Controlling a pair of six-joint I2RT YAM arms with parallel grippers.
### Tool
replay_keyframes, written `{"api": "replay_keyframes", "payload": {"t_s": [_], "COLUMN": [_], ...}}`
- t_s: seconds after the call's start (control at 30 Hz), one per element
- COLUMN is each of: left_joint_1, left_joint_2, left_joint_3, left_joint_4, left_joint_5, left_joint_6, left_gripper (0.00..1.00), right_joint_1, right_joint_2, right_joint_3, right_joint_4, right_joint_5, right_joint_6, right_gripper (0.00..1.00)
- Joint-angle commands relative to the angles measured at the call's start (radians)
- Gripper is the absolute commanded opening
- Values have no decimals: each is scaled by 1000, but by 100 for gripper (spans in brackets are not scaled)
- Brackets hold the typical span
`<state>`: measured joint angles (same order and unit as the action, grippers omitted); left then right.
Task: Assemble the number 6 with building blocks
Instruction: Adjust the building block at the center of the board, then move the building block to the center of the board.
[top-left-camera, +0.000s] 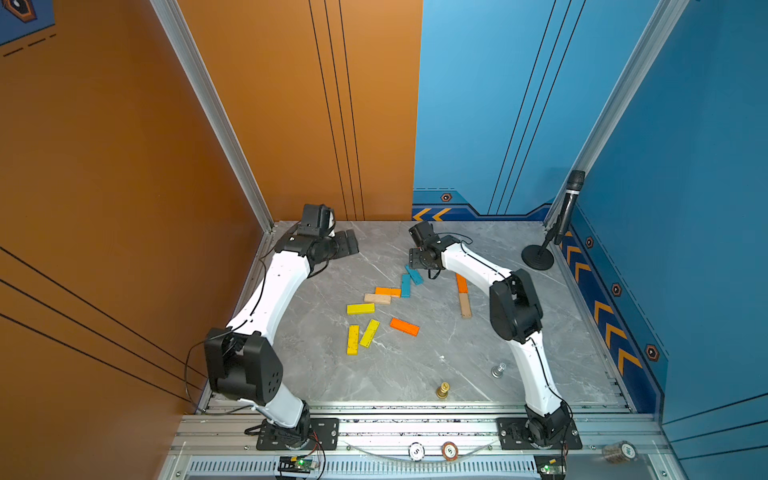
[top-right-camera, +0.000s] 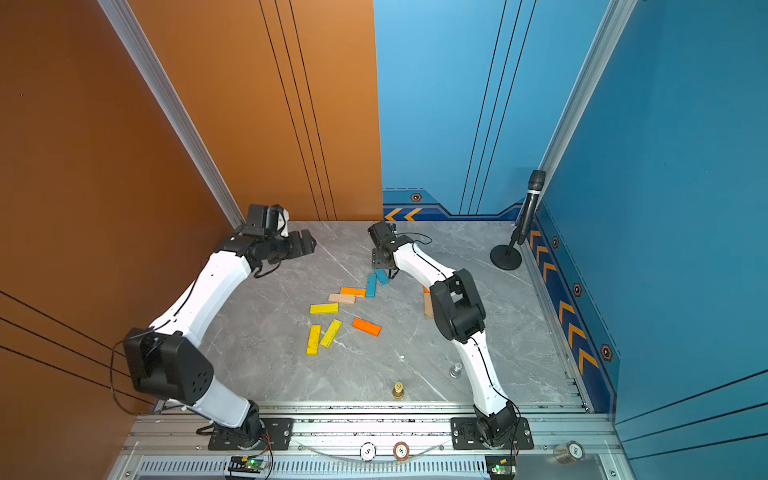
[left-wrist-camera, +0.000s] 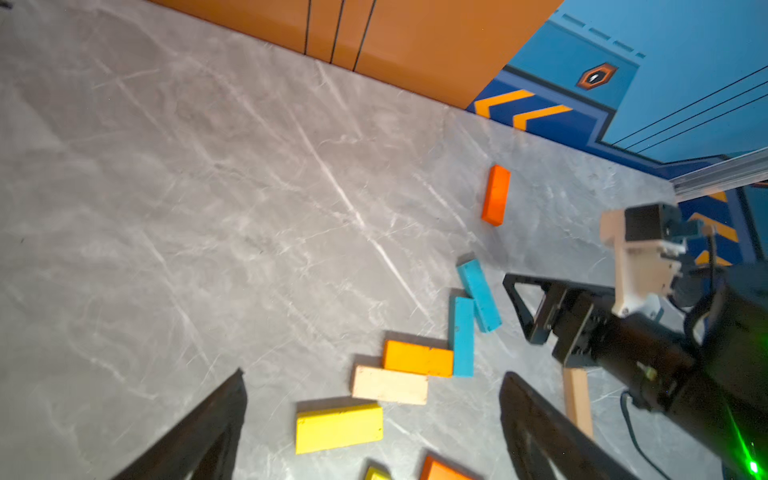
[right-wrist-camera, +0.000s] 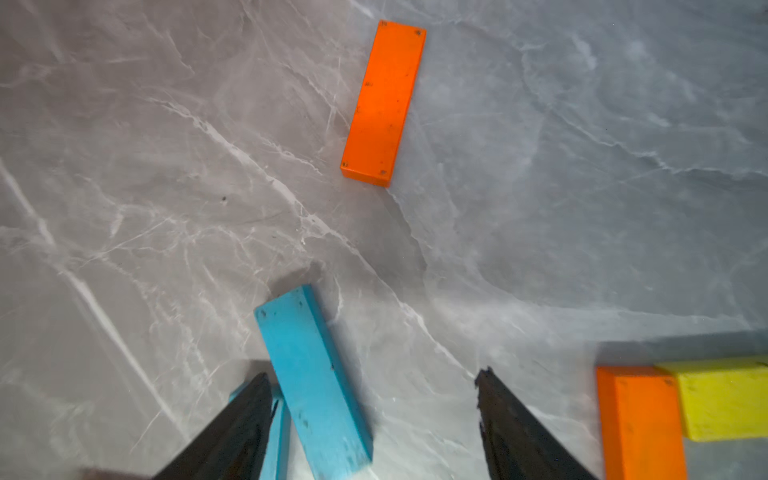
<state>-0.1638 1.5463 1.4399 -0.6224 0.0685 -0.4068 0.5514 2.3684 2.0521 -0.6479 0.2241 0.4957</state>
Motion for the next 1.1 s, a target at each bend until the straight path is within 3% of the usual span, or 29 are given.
{"api": "replay_keyframes", "payload": {"t_s": [0.0,0.33,0.9,1.07], "left_joint_1": [13,-6,1,13], "left_joint_2": [-80,-183,-189,-193], "left_joint_3": [-86,-221,-251,-255], "left_joint_4": [-18,40,85,89], "left_joint_5": [0,6,24,34], "left_joint_6": [34,38,42,39], "left_gripper": [96,96,96,96], "right_joint_1": [5,-11,-51,-53], "right_joint_2": [83,226,396,418], "right_joint_3": [135,301,517,541], "right_joint_4": [-125,-119,-22,-20], "right_joint_5": [79,150,121,139], "right_joint_6": [27,60,105,115], "right_gripper": [78,80,76,70]}}
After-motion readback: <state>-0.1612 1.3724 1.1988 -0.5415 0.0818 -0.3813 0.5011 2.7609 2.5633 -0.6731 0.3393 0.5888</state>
